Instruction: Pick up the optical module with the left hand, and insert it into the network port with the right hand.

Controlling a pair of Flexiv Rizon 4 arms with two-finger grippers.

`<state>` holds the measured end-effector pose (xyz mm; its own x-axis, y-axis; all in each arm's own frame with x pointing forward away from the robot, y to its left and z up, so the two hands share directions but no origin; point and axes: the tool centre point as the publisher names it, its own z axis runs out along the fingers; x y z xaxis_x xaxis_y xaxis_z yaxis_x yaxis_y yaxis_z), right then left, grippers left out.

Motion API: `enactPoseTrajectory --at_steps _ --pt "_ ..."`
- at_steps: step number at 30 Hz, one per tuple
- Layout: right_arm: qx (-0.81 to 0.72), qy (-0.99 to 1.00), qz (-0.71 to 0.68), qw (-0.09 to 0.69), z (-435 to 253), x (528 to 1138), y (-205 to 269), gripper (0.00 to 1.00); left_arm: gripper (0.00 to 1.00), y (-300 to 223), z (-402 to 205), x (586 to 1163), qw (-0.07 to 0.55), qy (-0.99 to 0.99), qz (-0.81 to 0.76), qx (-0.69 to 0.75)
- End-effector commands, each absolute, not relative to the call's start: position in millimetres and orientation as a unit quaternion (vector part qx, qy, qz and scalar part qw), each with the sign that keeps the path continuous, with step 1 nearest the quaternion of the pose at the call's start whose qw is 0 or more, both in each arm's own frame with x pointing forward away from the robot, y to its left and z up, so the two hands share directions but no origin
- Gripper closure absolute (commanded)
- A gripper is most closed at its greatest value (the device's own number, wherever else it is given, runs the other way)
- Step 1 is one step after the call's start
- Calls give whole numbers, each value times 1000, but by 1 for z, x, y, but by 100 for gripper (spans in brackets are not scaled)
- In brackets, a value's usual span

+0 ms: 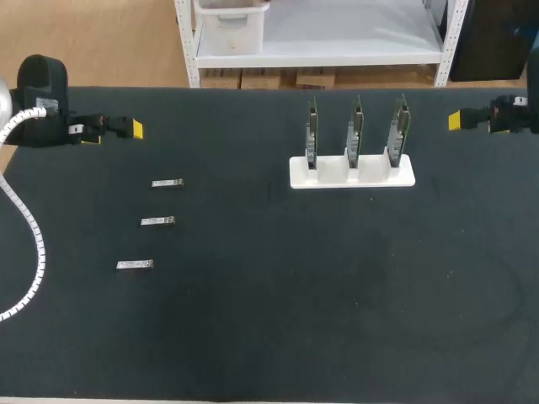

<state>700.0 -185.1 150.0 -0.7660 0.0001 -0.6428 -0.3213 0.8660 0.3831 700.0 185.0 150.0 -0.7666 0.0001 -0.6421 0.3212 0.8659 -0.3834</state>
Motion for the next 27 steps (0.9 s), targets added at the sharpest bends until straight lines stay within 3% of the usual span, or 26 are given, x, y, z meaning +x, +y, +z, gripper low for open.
enactPoseTrajectory --at_steps 1,14,27 --pt "-88 908 243 330 150 700 -185 0 0 185 150 700 330 908 -243 88" --pt "-88 908 243 330 150 700 -185 0 0 185 150 700 330 908 -243 88" --pt "-88 908 243 330 150 700 -185 0 0 183 148 715 331 910 -180 175"
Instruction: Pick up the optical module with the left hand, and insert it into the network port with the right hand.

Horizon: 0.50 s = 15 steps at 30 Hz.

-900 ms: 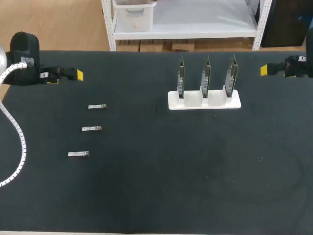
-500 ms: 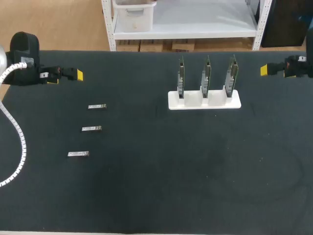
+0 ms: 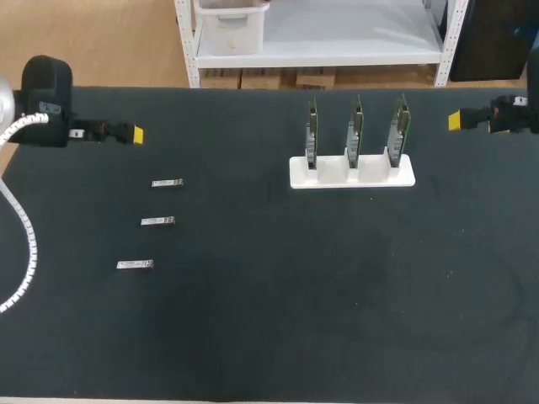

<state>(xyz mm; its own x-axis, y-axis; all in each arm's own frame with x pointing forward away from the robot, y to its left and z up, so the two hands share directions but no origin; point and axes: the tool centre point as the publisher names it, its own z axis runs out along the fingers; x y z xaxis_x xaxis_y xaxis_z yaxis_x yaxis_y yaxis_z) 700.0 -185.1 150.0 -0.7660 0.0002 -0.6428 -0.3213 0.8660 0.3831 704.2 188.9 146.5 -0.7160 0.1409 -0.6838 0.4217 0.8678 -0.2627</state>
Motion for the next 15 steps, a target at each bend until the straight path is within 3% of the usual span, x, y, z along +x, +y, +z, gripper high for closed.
enactPoseTrajectory --at_steps 1,15 --pt "-88 908 243 330 150 700 -185 0 0 183 149 715 331 909 -178 182" --pt "-88 908 243 330 150 700 -185 0 0 204 148 738 253 876 -137 386"
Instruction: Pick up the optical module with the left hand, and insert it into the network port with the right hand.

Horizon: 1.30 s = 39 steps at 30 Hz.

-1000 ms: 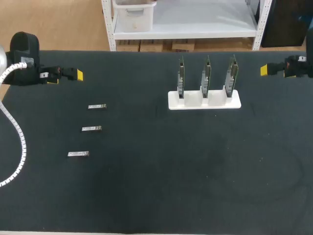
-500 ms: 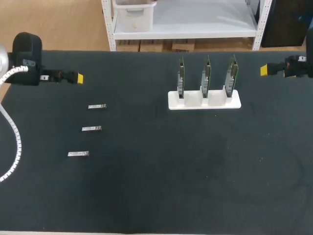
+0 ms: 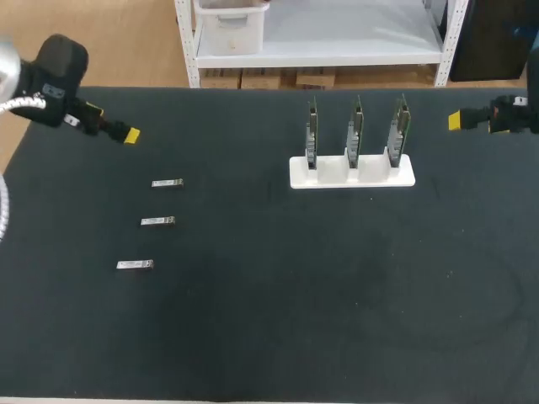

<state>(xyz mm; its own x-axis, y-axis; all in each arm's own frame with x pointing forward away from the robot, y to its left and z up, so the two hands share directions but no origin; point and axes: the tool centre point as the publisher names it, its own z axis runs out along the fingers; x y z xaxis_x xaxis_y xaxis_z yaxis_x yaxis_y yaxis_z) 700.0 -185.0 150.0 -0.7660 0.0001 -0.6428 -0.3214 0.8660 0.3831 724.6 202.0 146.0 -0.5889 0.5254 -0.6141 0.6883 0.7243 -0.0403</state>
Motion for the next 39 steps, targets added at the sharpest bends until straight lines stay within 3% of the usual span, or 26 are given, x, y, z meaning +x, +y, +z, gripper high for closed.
enactPoseTrajectory --at_steps 1,21,39 --pt "-88 908 243 330 150 700 -185 0 0 205 147 739 252 872 -128 401" --pt "-88 908 243 330 150 700 -185 0 0 210 111 734 147 819 -68 550" --pt "-88 908 243 330 150 700 -185 0 0 197 69 730 104 774 -40 623"
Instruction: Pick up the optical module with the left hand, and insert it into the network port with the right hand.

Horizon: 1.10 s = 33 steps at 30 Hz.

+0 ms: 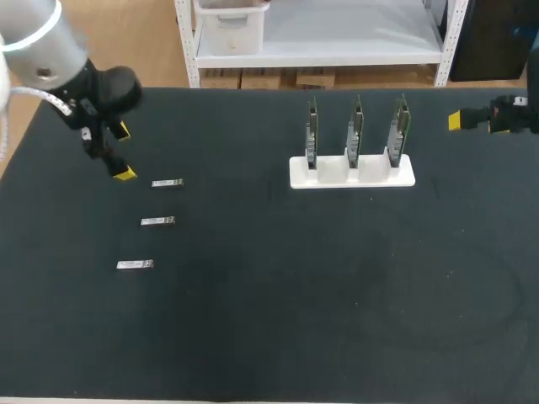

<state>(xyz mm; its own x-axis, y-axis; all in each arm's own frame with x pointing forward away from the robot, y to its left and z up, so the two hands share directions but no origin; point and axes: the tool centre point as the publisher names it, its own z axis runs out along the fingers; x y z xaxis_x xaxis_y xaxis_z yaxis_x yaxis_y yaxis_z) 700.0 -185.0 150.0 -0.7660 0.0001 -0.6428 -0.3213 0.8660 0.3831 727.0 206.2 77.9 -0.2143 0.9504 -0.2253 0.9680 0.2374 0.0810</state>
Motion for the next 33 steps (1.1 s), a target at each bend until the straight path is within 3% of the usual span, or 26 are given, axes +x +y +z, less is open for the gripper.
enactPoseTrajectory --at_steps 1,33 --pt "-88 908 243 330 150 700 -185 0 0 195 66 731 102 772 -36 626" --pt "-88 908 243 330 150 700 -185 0 0 172 -2 749 27 749 8 662"
